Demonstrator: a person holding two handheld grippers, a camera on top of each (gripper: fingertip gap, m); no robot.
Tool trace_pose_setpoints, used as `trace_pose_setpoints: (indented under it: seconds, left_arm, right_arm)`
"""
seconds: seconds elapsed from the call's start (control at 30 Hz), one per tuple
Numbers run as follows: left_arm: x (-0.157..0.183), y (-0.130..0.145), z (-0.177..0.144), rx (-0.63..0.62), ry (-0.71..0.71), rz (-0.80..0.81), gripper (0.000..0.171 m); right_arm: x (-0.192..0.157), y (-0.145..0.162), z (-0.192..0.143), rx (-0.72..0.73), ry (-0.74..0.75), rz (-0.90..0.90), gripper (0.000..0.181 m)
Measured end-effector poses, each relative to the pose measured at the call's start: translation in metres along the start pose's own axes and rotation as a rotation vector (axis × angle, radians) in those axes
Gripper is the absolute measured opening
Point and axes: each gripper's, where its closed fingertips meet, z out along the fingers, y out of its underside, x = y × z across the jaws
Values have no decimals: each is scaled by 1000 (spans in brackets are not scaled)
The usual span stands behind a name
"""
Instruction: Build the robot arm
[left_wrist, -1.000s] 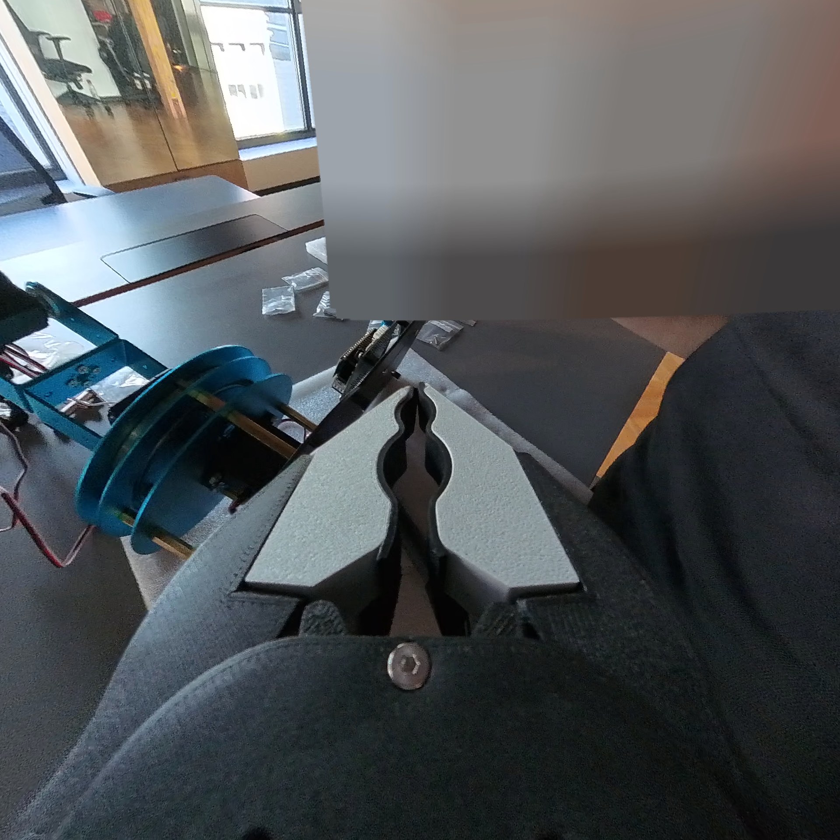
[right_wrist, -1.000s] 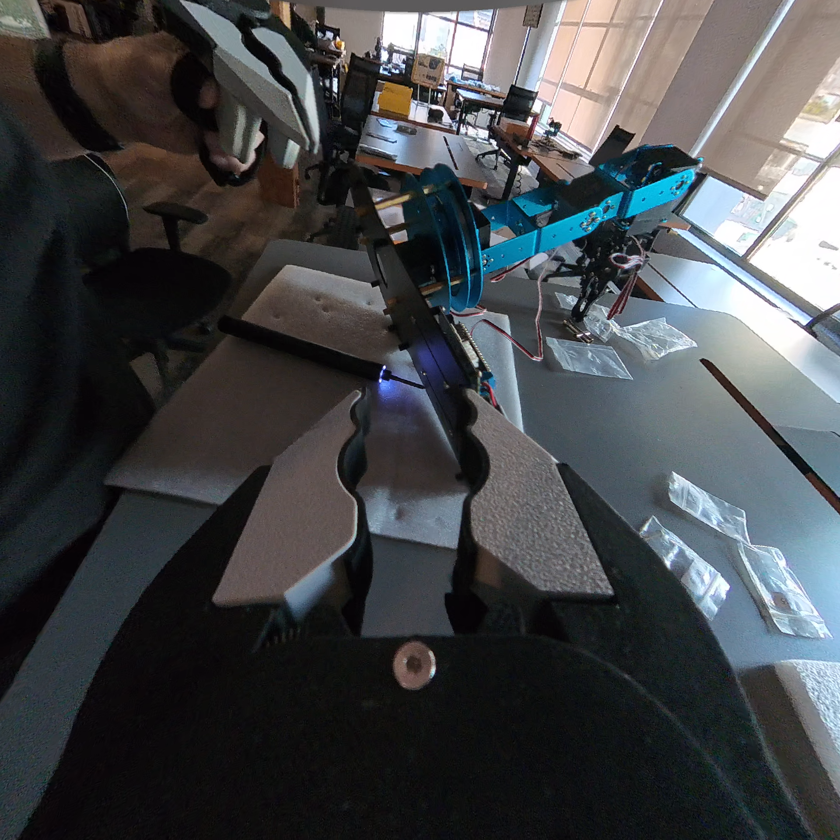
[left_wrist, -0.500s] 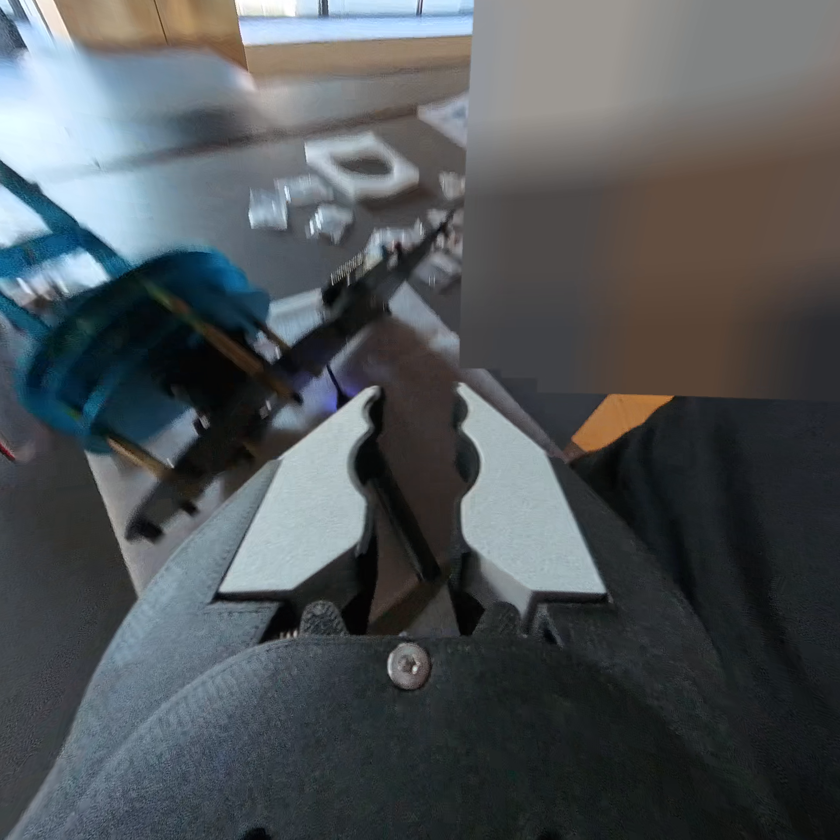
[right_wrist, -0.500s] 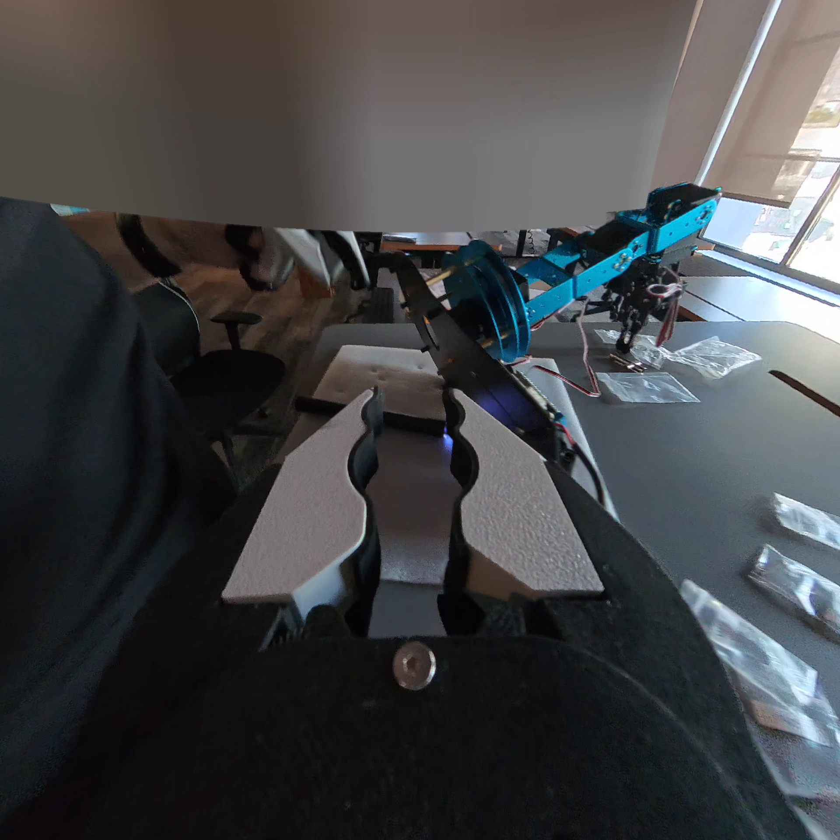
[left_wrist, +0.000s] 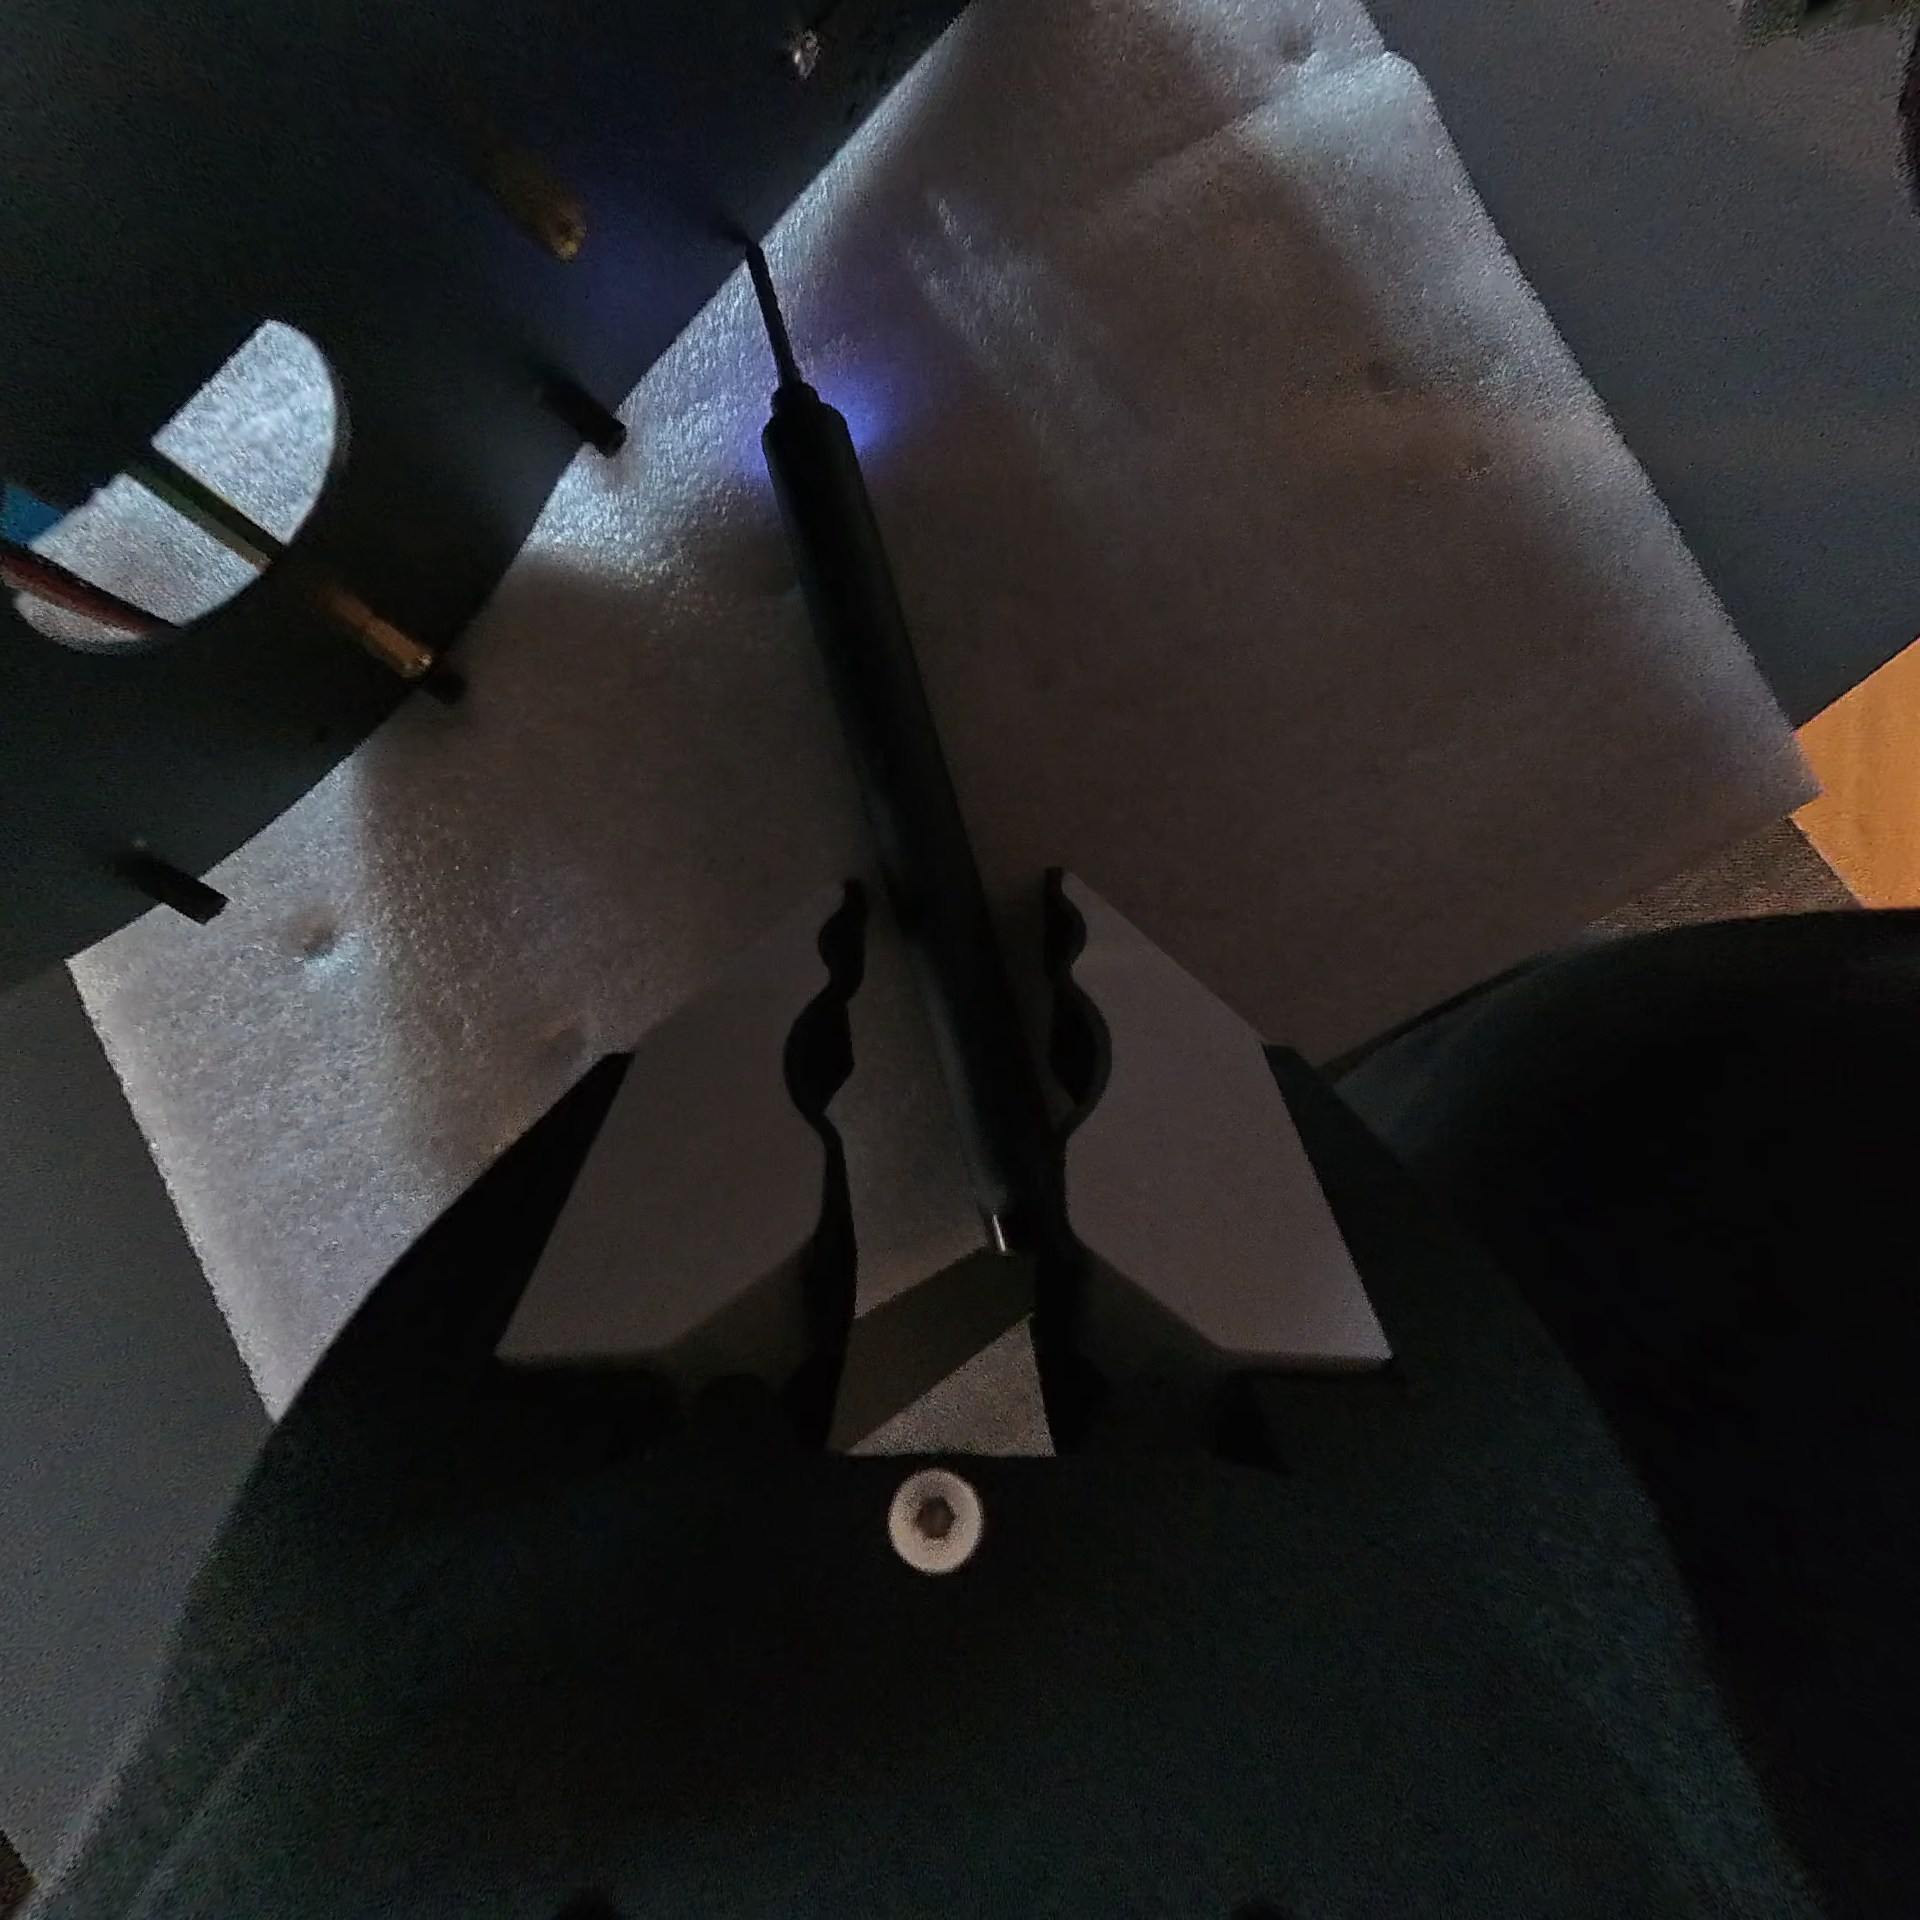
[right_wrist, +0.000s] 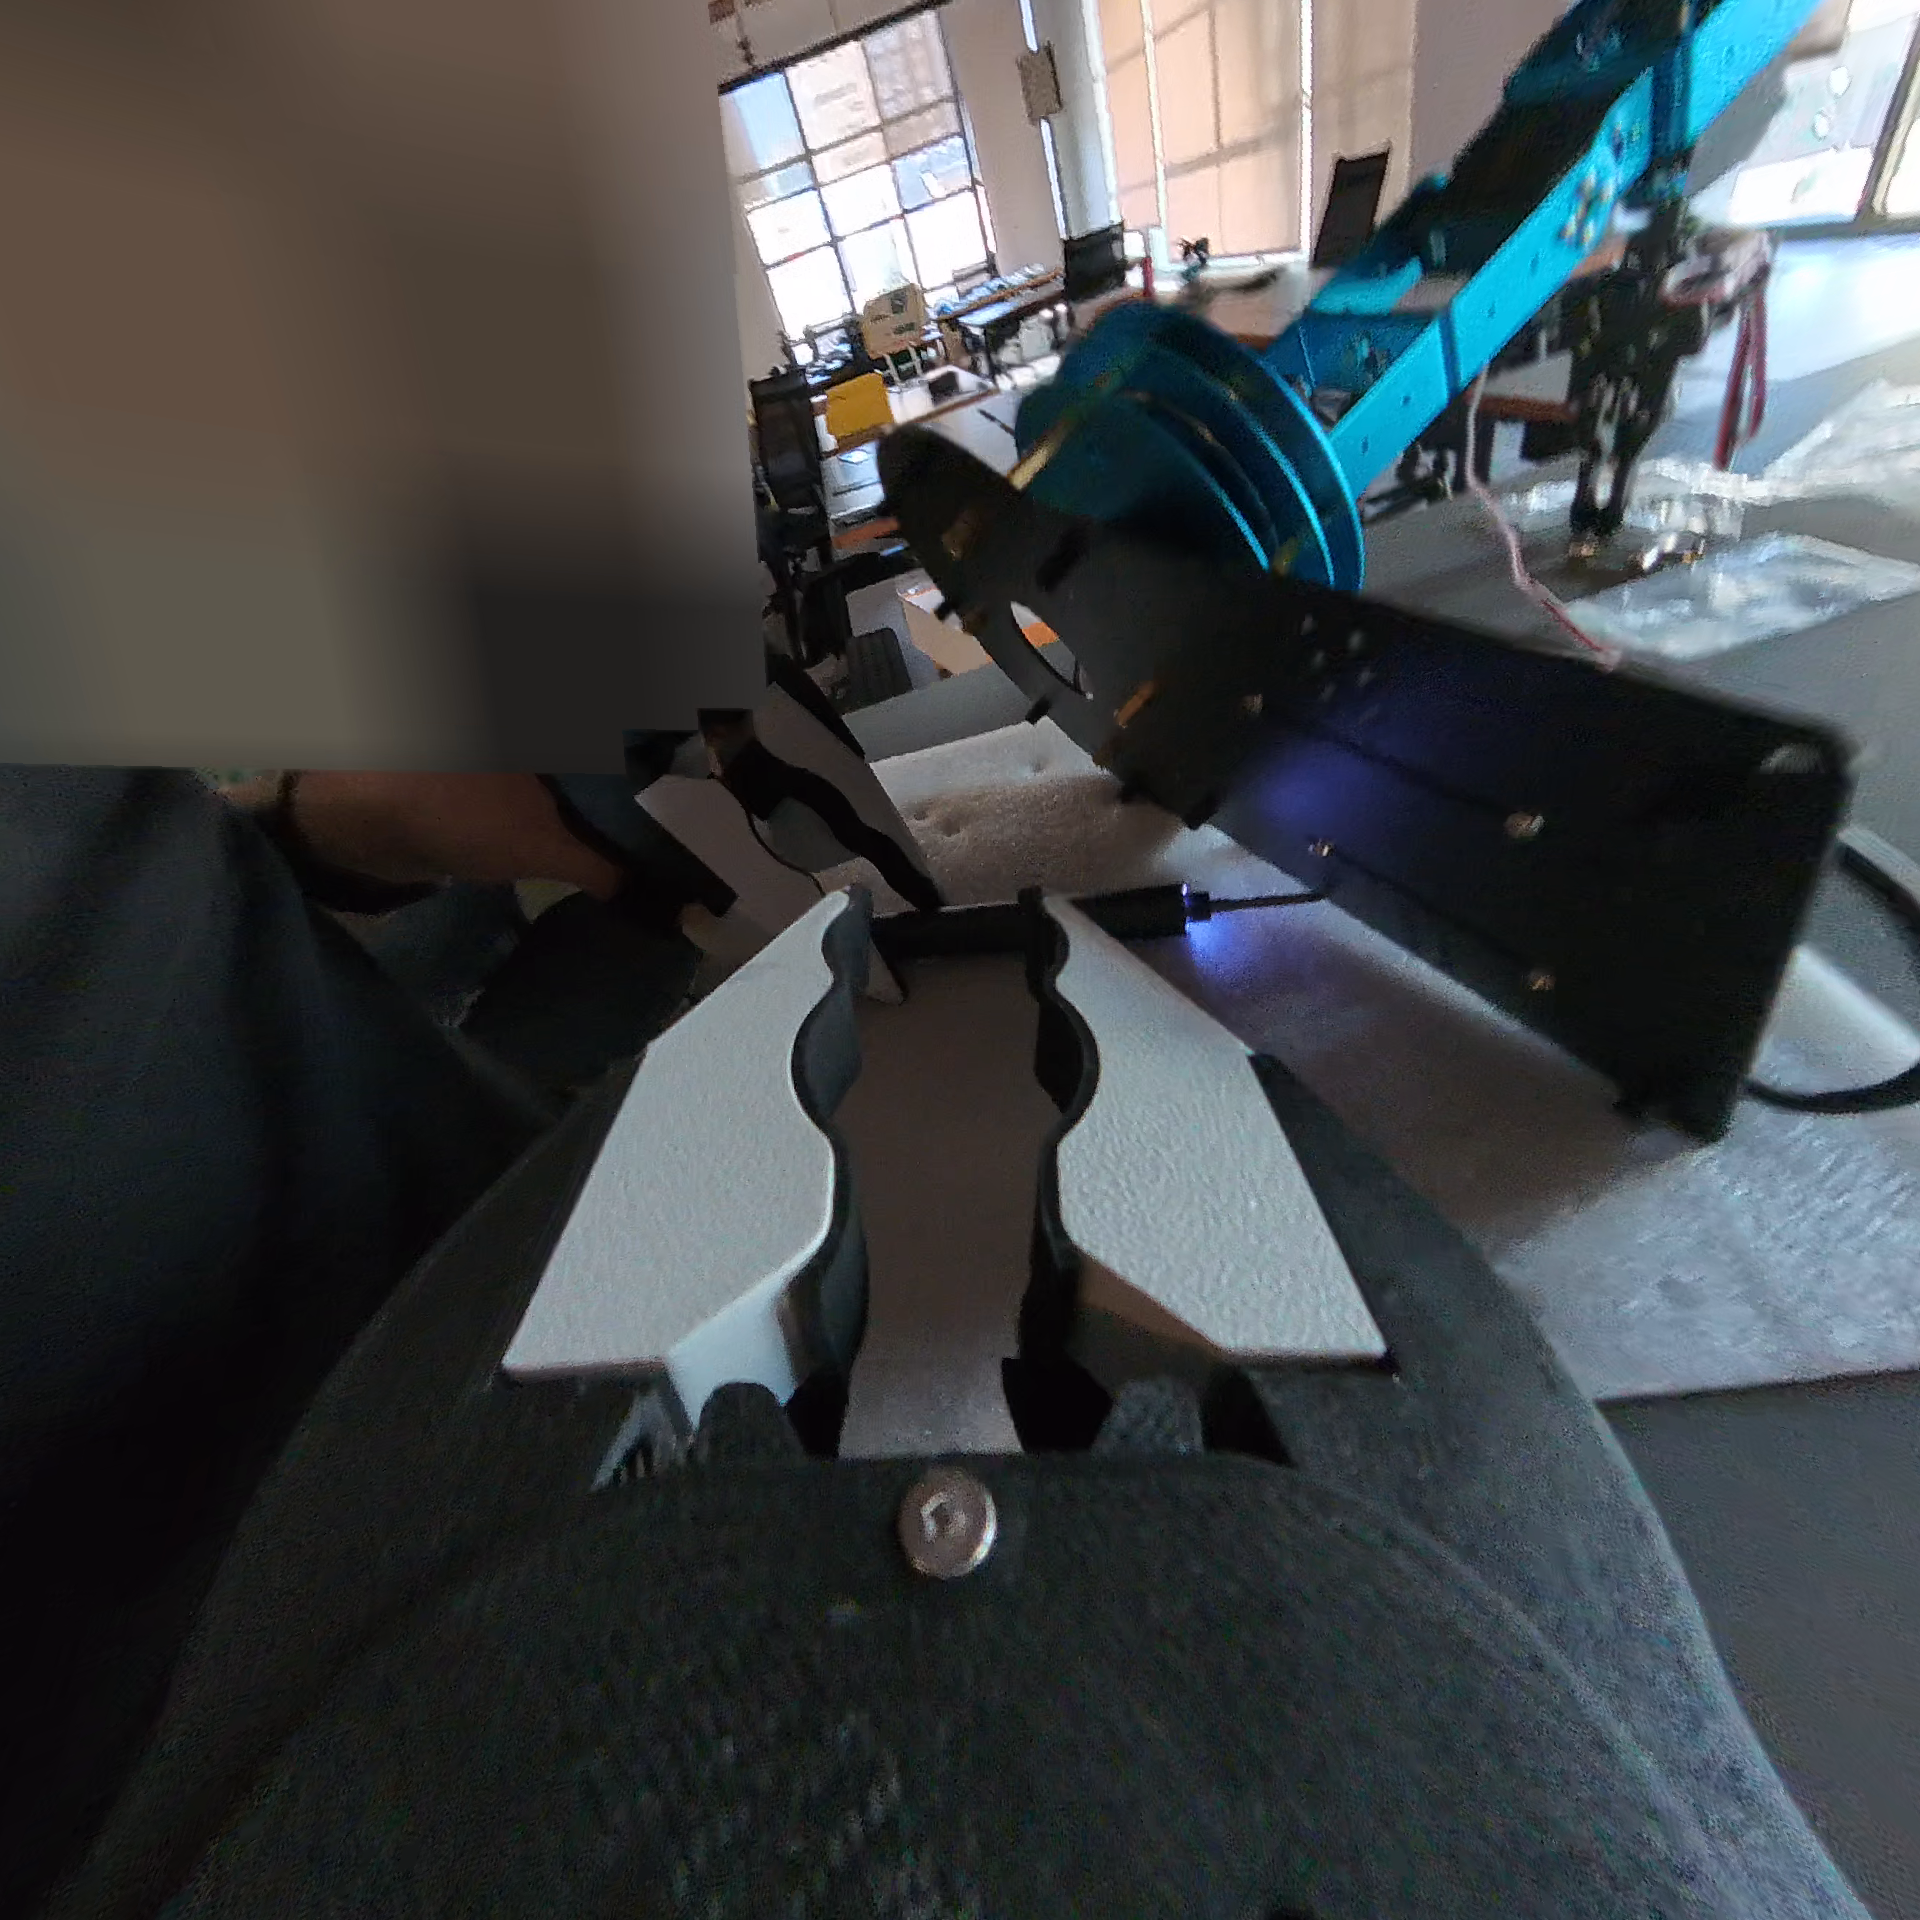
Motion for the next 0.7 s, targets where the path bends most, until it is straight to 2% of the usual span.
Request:
trace_pose_setpoints:
  seconds: [0.13, 0.3, 0.4, 0.5, 0.57, 0.7]
  left_arm:
    - [0, 5, -4, -70, 7, -14, 29]
    - [-1, 9, -6, -187, -34, -26, 17]
    - [18, 11, -12, -238, 71, -147, 17]
    - [33, 7, -20, -227, 113, -280, 16]
    - [38, 0, -25, -182, 59, -298, 15]
    - [57, -13, -32, -84, -56, -287, 15]
  right_arm:
    - [1, 23, 15, -40, 69, 129, 29]
    - [-5, 32, 15, -37, 66, 258, 29]
    - [-17, 36, 11, -39, -20, 366, 29]
    - [-17, 53, 6, -114, -7, 460, 29]
    - [-18, 65, 2, -174, 3, 558, 32]
    - [-14, 59, 0, -128, -28, 760, 32]
